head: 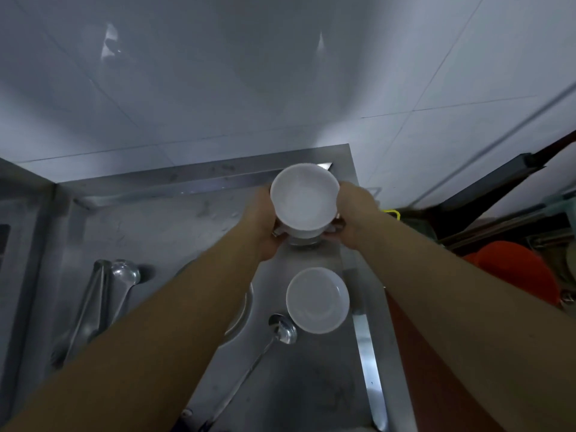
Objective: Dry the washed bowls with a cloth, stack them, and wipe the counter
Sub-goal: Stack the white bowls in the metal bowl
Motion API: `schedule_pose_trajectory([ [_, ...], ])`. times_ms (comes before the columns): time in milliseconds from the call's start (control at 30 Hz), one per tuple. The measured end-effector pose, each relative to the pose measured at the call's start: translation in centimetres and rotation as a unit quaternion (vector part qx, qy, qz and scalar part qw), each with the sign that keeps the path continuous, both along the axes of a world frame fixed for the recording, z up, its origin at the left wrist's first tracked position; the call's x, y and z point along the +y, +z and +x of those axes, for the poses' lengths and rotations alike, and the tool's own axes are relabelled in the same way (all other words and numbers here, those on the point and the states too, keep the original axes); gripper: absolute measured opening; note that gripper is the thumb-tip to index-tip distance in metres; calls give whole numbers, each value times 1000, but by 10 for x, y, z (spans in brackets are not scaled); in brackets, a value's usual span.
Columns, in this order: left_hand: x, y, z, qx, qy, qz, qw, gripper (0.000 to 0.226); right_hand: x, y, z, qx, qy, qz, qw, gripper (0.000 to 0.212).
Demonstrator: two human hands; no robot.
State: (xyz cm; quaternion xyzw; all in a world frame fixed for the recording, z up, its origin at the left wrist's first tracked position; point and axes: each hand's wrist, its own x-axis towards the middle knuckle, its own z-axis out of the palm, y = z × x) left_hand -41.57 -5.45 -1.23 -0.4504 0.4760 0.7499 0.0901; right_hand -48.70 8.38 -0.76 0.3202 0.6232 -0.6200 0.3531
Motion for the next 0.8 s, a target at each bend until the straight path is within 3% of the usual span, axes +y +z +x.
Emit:
schedule_pose_trajectory([
  [167,-10,-28,-29,-20,-17,1,1000,43,-15,-26,-30,-6,-17,27,999,29],
  [533,-22,-64,-50,-54,2,26,998,23,-31,-65,-36,-42,-41,-21,998,35],
  [700,-21,-65,-51,-59,9,31,998,20,-31,-68,-34,-37,-49,-2,998,33],
  [800,-21,-62,-51,-70,6,18,997,18,-32,-69,-37,-15,-33,19,999,43],
])
